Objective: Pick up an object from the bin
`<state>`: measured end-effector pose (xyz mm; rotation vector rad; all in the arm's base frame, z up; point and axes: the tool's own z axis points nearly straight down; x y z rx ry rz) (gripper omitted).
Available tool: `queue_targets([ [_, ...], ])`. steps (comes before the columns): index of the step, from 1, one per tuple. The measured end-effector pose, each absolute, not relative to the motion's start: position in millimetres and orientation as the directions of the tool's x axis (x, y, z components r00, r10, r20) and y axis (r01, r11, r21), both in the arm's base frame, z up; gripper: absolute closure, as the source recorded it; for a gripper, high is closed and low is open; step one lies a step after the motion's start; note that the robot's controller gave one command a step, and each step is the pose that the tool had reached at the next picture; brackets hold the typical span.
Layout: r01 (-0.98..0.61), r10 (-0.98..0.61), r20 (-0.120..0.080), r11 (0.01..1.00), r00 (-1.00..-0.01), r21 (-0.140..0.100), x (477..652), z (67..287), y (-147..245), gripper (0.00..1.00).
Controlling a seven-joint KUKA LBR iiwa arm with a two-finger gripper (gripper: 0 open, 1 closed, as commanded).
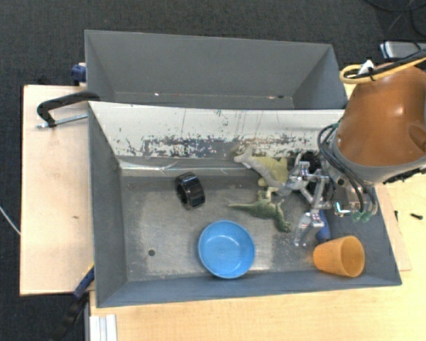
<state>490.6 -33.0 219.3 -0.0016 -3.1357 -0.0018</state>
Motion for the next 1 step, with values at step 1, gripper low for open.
queue_targets([
  [1,-0.114,-0.114,0.003,0.993,-0.993,0.001,540.5,123.4,-48.2,0.0],
])
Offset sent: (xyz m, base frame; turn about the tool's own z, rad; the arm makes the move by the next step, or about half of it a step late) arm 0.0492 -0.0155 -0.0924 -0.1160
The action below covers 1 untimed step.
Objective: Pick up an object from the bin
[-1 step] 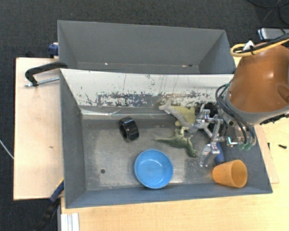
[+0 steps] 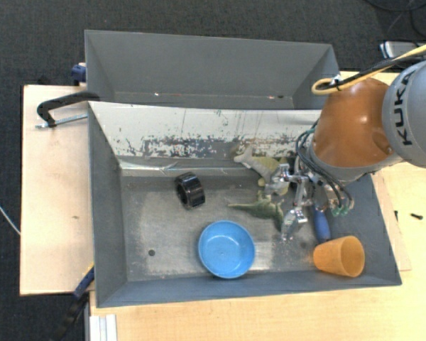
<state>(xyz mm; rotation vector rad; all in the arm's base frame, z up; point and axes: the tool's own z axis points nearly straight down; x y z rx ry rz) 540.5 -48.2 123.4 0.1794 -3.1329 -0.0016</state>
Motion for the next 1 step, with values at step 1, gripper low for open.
queue_targets([
  [1,-0.25,-0.25,-0.008,0.968,-0.968,-0.002,578.6,71.9,-37.9,0.0],
])
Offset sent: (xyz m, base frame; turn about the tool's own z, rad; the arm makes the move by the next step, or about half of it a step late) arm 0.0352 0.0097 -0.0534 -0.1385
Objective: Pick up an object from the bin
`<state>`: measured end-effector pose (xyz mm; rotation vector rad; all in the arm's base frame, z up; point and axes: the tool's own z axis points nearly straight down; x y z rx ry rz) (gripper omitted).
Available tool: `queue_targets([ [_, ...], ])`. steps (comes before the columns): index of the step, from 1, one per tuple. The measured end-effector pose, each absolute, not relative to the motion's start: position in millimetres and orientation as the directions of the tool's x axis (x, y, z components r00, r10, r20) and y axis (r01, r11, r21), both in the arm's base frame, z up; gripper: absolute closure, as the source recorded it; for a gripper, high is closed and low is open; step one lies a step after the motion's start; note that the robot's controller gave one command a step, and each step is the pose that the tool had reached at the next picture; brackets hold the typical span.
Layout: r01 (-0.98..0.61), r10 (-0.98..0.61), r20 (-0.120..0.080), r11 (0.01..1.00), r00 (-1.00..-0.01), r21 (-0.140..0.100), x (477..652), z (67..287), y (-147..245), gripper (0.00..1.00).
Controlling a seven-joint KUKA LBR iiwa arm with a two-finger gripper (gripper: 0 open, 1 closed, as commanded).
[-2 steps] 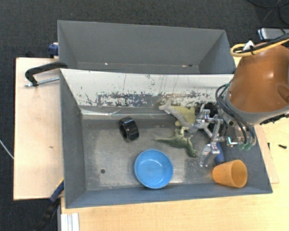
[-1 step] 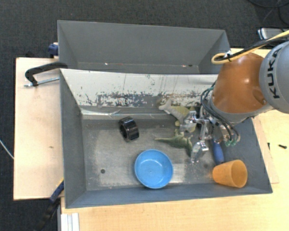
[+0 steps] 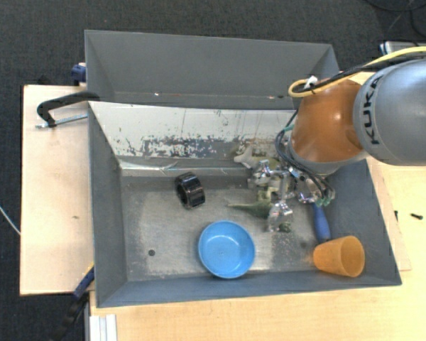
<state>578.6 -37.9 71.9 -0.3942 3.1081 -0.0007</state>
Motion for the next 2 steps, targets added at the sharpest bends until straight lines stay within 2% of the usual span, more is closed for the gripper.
queue_targets([
  [1,-0.249,-0.249,-0.017,0.969,-0.968,-0.002,580.9,75,-37,1.0],
  [2,-0.372,-0.372,-0.014,0.928,-0.928,-0.005,582.0,214,-24,1.0],
])
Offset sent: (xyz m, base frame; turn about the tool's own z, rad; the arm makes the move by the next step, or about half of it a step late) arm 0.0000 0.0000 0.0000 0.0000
